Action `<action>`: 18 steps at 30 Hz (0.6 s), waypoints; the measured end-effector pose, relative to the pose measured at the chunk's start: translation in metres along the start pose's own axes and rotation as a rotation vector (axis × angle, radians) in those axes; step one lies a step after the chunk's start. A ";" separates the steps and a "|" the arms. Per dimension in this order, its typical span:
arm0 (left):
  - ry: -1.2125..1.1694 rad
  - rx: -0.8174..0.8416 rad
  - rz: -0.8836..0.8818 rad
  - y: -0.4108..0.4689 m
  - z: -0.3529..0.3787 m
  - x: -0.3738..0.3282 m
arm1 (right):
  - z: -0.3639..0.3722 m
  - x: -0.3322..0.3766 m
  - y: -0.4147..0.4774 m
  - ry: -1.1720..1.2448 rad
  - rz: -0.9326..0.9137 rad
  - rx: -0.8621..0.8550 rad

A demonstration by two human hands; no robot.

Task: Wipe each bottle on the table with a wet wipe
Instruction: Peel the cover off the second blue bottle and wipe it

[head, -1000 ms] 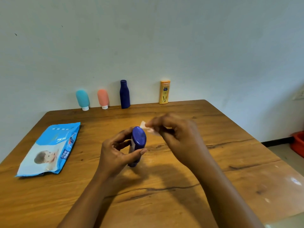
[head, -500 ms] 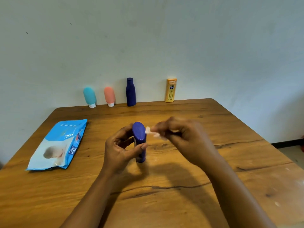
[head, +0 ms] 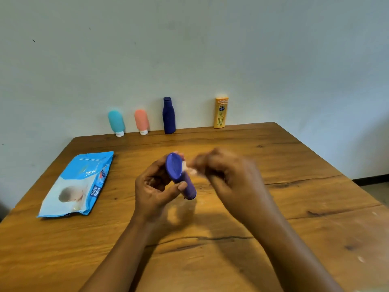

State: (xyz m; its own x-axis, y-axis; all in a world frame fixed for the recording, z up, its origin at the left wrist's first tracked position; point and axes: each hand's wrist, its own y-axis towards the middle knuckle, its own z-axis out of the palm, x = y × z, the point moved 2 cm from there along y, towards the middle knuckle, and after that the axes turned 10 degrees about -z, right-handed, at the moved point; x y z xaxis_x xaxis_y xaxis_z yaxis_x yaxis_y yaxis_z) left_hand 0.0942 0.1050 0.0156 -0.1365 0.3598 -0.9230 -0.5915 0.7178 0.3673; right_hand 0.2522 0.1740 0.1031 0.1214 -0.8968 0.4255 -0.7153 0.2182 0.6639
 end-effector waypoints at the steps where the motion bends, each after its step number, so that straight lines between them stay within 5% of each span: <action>1: -0.004 0.002 -0.011 0.000 0.002 0.000 | -0.003 -0.004 0.009 -0.011 0.022 -0.057; 7: 0.013 0.046 0.009 -0.003 0.004 0.001 | 0.029 0.007 0.023 -0.247 -0.094 0.168; 13: 0.056 0.032 0.034 -0.002 0.002 0.000 | 0.015 0.013 -0.009 -0.189 -0.150 0.184; 18: 0.109 0.055 0.012 -0.003 0.006 0.000 | 0.012 0.004 0.023 -0.246 -0.134 0.014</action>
State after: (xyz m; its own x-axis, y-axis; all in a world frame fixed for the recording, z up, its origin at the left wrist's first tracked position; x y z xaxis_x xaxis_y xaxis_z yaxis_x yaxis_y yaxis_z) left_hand 0.1007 0.1060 0.0149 -0.2311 0.3039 -0.9243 -0.5453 0.7463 0.3817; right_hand 0.2276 0.1711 0.1123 0.0459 -0.9841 0.1714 -0.7139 0.0877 0.6947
